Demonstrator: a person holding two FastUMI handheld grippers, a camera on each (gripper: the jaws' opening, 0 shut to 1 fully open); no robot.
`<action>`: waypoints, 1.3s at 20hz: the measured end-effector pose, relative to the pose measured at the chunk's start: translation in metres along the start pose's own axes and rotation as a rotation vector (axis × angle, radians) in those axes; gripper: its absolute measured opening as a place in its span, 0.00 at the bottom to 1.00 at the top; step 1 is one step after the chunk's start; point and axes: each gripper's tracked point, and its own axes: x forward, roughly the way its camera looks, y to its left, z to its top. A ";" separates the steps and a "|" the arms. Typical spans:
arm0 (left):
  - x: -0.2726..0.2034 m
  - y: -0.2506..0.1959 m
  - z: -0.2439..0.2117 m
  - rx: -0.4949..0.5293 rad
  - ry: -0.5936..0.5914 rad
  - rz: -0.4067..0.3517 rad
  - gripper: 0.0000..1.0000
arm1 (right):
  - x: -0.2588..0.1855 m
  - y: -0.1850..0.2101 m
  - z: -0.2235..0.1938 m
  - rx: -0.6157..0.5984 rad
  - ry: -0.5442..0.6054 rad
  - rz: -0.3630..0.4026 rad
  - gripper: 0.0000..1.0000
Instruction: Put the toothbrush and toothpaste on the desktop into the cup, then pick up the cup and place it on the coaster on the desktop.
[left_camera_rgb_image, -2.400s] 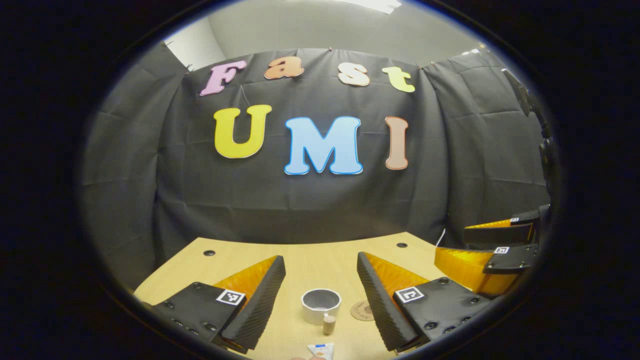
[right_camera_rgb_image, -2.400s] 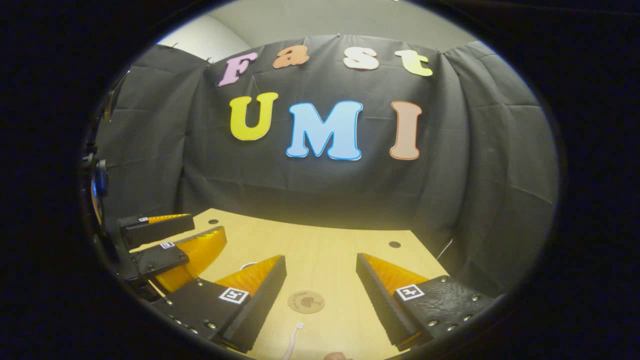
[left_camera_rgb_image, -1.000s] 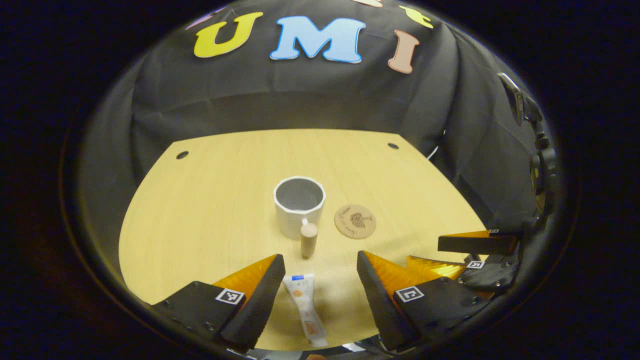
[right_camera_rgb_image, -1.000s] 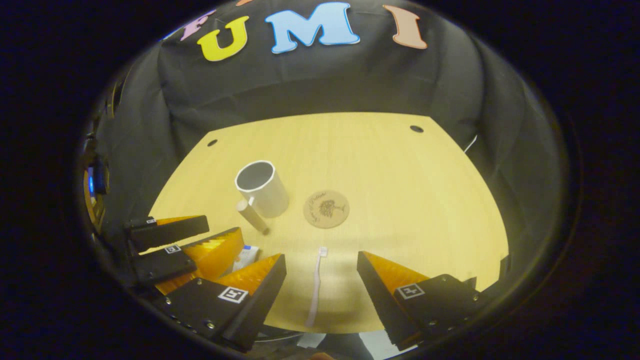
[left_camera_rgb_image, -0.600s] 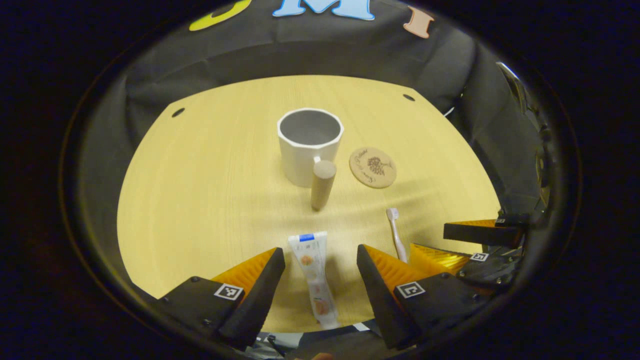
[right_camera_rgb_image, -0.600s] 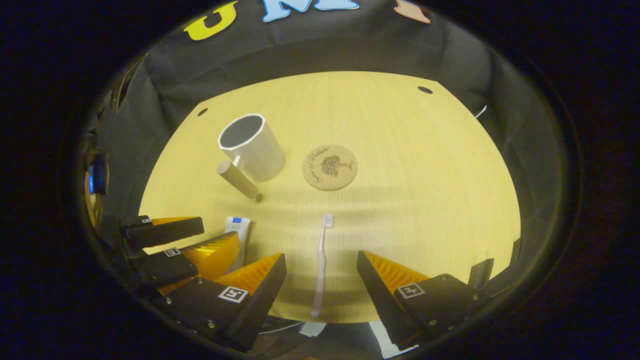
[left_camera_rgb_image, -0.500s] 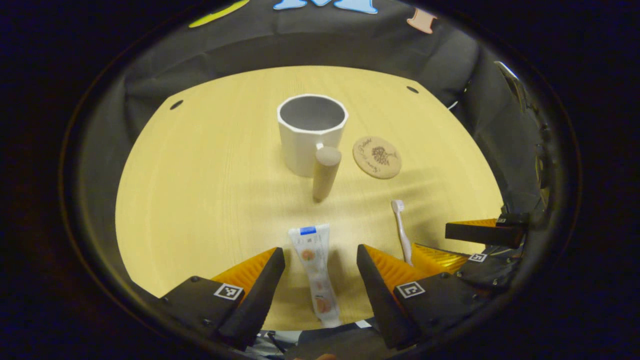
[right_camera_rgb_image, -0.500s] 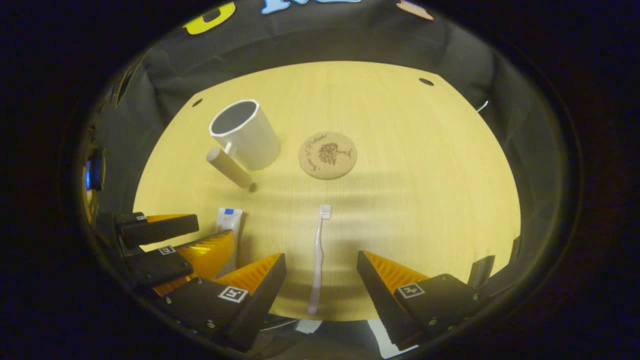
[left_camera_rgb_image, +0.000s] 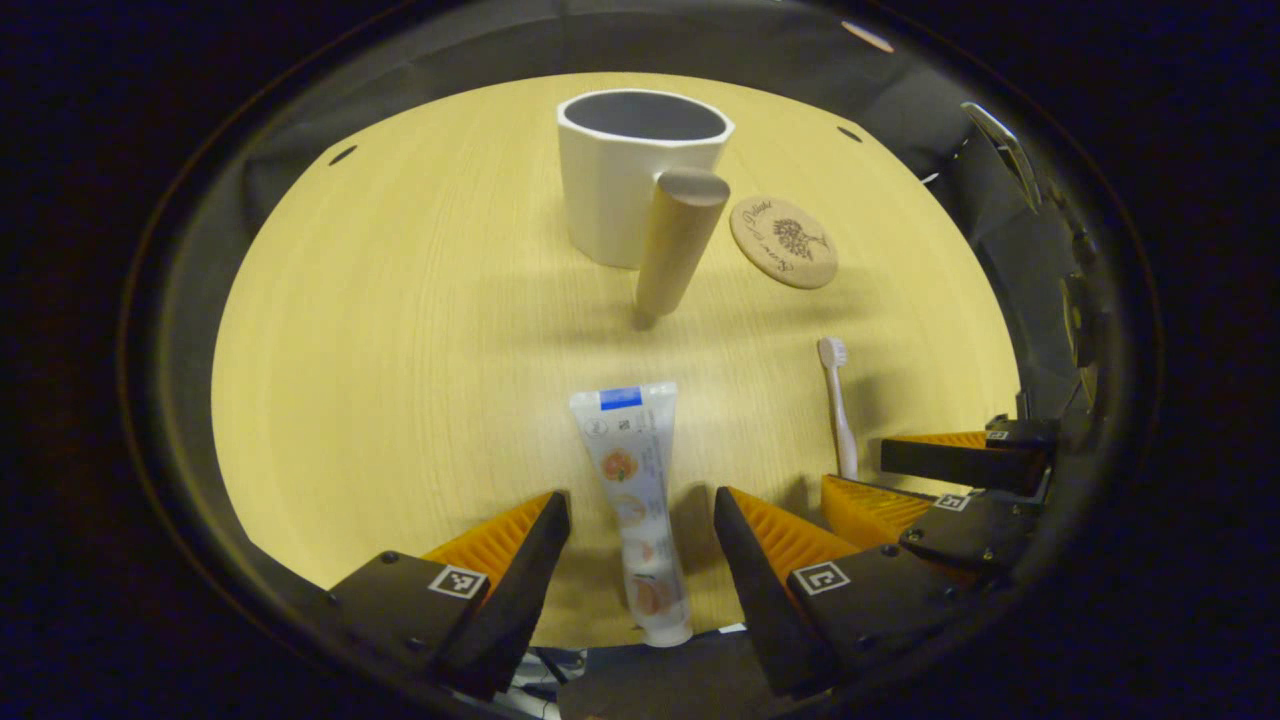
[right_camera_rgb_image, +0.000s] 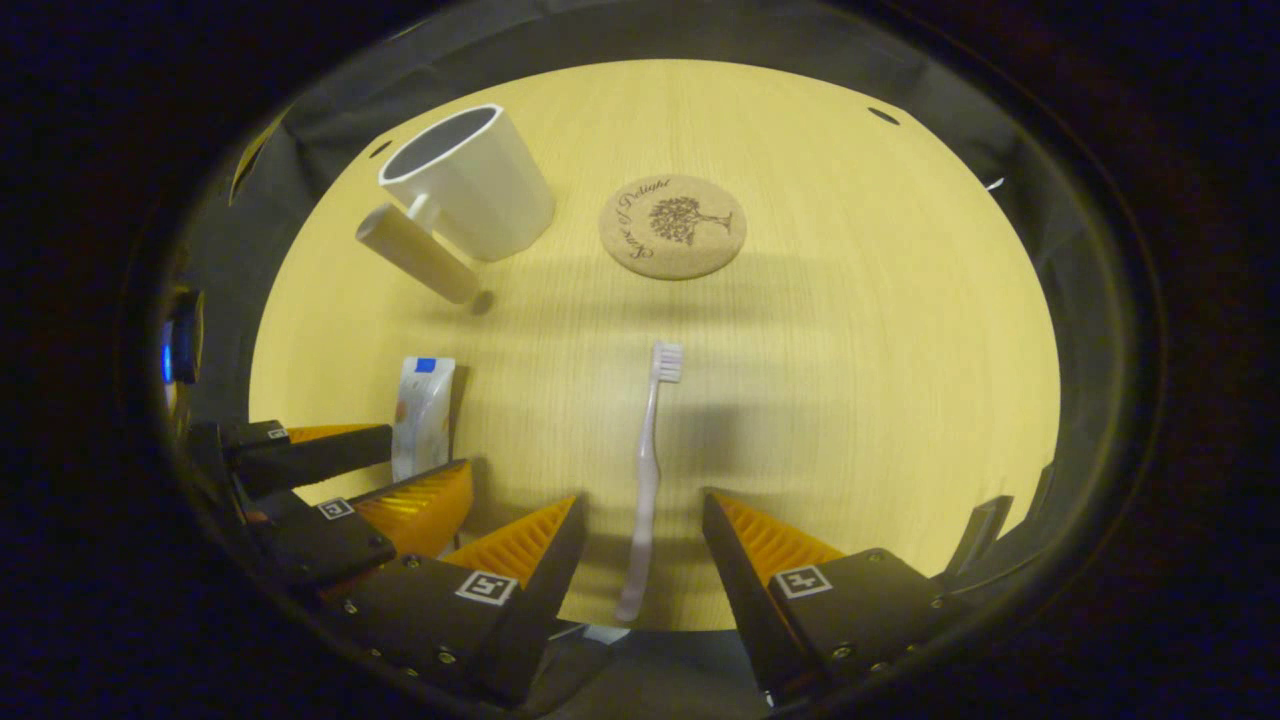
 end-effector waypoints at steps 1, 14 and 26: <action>0.002 0.001 -0.002 -0.009 0.009 -0.002 0.83 | 0.002 0.000 -0.002 0.002 0.006 -0.004 0.72; 0.003 0.007 0.000 -0.033 -0.007 0.018 0.31 | 0.007 -0.005 -0.006 -0.028 0.035 -0.020 0.16; -0.018 0.017 0.019 -0.123 -0.180 -0.022 0.21 | -0.008 -0.006 0.006 -0.021 -0.103 0.056 0.02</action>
